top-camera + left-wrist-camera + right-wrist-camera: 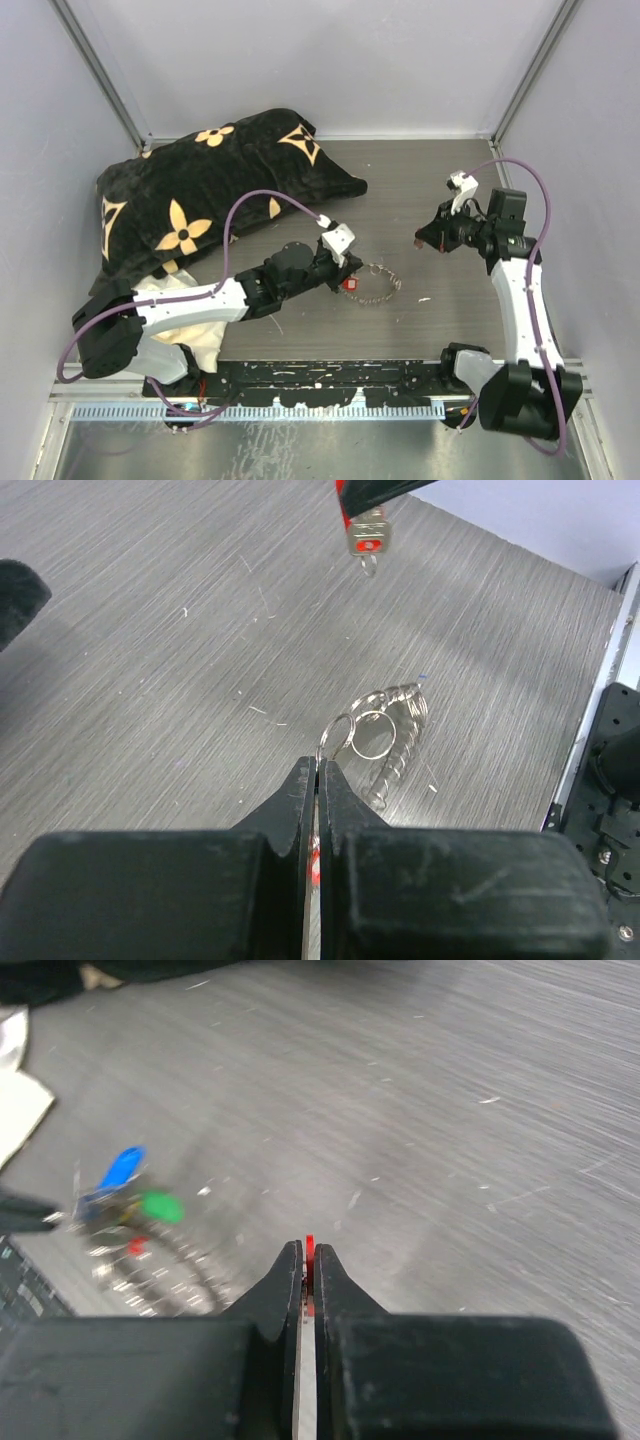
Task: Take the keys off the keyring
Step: Place the key at the center of the board.
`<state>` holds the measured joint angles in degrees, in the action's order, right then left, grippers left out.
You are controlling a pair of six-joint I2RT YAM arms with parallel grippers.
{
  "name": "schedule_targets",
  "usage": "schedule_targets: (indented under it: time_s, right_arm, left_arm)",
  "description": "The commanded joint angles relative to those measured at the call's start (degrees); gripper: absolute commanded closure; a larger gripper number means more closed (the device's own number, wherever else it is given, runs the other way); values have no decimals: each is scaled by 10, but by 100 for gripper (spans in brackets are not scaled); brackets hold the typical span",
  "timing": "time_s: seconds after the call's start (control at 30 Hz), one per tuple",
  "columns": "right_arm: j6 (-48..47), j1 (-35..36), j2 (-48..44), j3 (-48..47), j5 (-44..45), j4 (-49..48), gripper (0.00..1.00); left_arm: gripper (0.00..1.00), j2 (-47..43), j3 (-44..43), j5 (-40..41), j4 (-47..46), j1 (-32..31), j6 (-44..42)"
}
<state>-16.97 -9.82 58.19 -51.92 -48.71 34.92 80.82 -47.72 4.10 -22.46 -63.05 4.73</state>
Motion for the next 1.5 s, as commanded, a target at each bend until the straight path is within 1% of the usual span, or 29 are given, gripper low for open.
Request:
schedule_targets:
  time_s: [0.0,0.07,0.13,0.27,0.4,0.5,0.57,0.67,0.73,0.8,0.87,0.9,0.93,0.97,1.0,1.03,1.13,1.17,1.27,1.3,1.37,1.43,1.47]
  right_arm:
    - [92,-7,77,-12,100,-154,99]
    - [122,-7,131,-26,130,-208,99]
    - [138,-6,195,-52,145,-232,99]
    - [157,-1,312,-109,168,-246,99]
    - [159,1,394,-157,170,-245,96]
    - [160,2,434,-188,171,-246,88]
    - [164,1,463,-212,165,-246,81]
    - [158,1,478,-248,157,-235,60]
    - [143,0,460,-255,149,-225,44]
    - [122,-5,418,-234,123,-226,31]
    - [98,-13,361,-192,68,-232,24]
    - [77,-18,330,-170,30,-229,22]
    - [41,-22,299,-146,-31,-209,20]
    - [22,-23,267,-136,-58,-193,19]
    - [-19,-22,237,-113,-94,-165,17]
    - [-48,-22,205,-94,-149,-149,14]
    - [-130,-22,117,-24,-255,-126,2]
    - [-160,-21,91,-1,-277,-123,0]
    - [-231,-12,18,47,-328,-124,0]
    - [-246,-5,8,56,-339,-123,0]
    - [-290,13,7,54,-345,-93,0]
    - [-359,42,21,39,-325,-38,0]
    - [-376,59,28,33,-305,-26,0]
  left_arm:
    - [100,-42,0,-47,-51,35,61]
    - [100,-45,2,-66,-49,57,89]
    - [100,-46,0,-88,-45,82,116]
    - [100,-45,-7,-119,-43,115,140]
    - [100,-41,-13,-143,-40,132,150]
    - [100,-36,-17,-151,-42,138,158]
    - [100,-31,-21,-154,-42,140,162]
    - [100,-26,-29,-158,-36,143,169]
    - [100,-26,-34,-160,-30,145,174]
    - [100,-24,-40,-165,-24,144,179]
    - [100,-21,-48,-173,-16,146,183]
    - [100,-20,-52,-179,-10,146,184]
    - [100,-18,-57,-183,-4,146,186]
    - [100,-19,-60,-186,3,146,187]
    - [100,-19,-63,-190,8,146,189]
    - [100,-19,-66,-193,14,146,189]
    - [100,-19,-75,-202,33,146,194]
    - [100,-20,-79,-206,40,146,195]
    - [100,-21,-90,-213,59,146,201]
    - [100,-20,-93,-217,63,146,205]
    - [100,-19,-98,-225,68,145,215]
    - [100,-18,-101,-231,74,143,223]
    - [100,-19,-103,-232,80,141,224]
